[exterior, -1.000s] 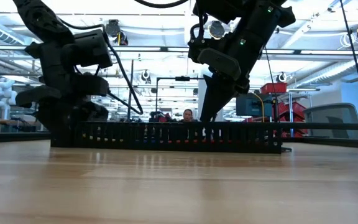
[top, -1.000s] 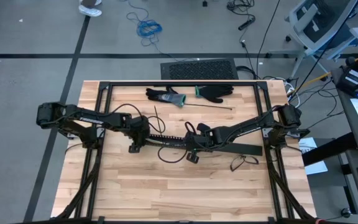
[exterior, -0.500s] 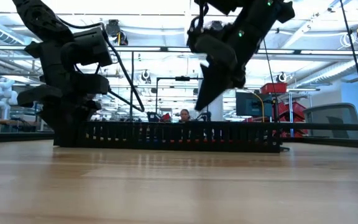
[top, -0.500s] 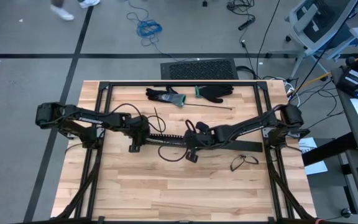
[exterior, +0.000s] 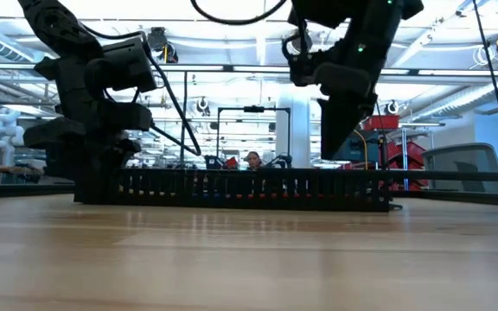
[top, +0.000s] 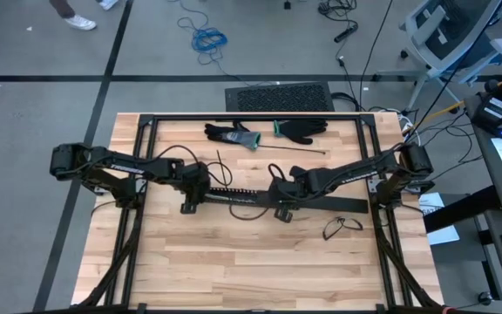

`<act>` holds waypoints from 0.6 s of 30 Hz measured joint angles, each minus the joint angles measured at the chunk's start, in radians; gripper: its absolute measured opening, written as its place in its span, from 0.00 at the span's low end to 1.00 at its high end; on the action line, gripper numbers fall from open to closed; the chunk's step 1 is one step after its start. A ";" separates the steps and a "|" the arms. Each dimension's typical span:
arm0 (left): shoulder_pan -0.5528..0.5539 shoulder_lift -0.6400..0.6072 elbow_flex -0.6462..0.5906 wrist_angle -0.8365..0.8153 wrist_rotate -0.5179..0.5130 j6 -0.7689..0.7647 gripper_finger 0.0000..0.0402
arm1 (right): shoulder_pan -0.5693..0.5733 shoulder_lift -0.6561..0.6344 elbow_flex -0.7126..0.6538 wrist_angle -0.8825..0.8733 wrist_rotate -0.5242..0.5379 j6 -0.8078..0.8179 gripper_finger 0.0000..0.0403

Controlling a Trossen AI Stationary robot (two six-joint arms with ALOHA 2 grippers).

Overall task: Ziptie cables
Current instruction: Close the black cable duct

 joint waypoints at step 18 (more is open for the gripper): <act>-0.053 0.000 -0.001 0.024 -0.038 -0.006 0.53 | 0.009 0.003 0.001 0.053 0.020 -0.026 0.00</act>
